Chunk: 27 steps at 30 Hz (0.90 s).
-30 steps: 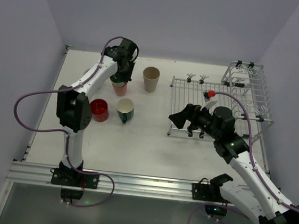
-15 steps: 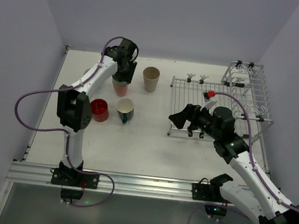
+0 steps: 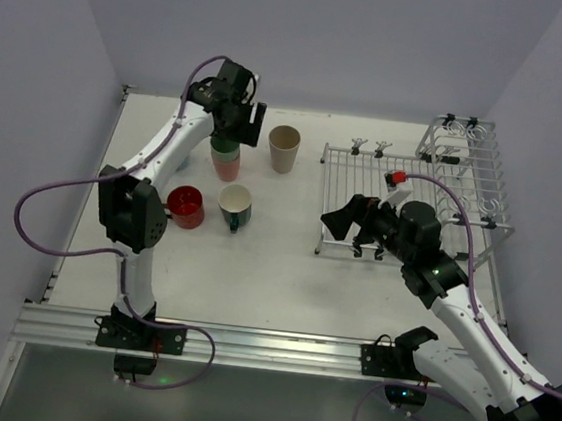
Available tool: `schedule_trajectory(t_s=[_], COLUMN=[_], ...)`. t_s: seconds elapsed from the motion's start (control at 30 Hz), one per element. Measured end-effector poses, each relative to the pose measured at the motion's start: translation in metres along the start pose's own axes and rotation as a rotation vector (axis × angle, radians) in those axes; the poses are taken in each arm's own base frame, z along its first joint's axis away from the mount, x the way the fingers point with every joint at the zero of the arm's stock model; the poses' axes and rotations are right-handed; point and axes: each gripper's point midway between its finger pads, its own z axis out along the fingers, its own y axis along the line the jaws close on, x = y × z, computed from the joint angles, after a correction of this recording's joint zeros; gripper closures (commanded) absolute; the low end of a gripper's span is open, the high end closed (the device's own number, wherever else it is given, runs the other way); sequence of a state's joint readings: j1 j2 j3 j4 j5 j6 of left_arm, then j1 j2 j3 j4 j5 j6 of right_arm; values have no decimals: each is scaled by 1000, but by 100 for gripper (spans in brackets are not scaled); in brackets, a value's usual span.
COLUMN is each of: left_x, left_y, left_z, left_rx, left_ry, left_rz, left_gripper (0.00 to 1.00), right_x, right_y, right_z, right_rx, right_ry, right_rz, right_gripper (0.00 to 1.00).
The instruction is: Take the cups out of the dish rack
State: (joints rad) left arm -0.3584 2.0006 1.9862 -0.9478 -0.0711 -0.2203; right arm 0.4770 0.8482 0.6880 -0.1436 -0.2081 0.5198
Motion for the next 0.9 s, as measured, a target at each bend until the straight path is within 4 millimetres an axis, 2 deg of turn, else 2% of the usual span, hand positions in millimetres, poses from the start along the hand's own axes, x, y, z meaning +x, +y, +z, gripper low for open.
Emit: schedule_trajectory(t_s=[0.1,0.17,0.27,0.37,0.47,0.53,0.63,0.73,0.83,0.87,0.9], left_x=[-21,-37,-42,-29,-2,17,44,66,82,87,89], left_y=[-6,-9,-20,-49,-102,-142,-188,-231,-279,-299,-317], left_z=[-30,-61,-111,-153,-178,-180,-167,-153,-147,-145,-142], left_rx=[36,66,135,245,412,529,640,723,802,829,849], left_ry=[-101,-202,-333,-447,-498,-498,-467,-448,-469,-475,-487], left_rz=[-12,-18,-23,17,101,157,220,286,375,420,457], left_gripper=[18,18,18,18,18,17,13,0,0,0,0], right_x=[-1,-1,-1,-2,-19,-49,-106,-153,-171,-173,-174], right_y=[-6,-9,-15,-19,-10,11,54,98,124,130,132], right_z=[0,-1,-1,-6,-25,-50,-106,-185,-253,-270,-278], right_rx=[33,47,78,110,110,75,-20,-139,-232,-253,-263], right_ry=[-12,-14,-15,-22,-69,-159,-358,-581,-739,-775,-792], right_rz=[-8,-10,-12,-10,-13,-24,-48,-75,-96,-101,-104], right_gripper=[1,1,1,1,1,1,1,1,1,1,1])
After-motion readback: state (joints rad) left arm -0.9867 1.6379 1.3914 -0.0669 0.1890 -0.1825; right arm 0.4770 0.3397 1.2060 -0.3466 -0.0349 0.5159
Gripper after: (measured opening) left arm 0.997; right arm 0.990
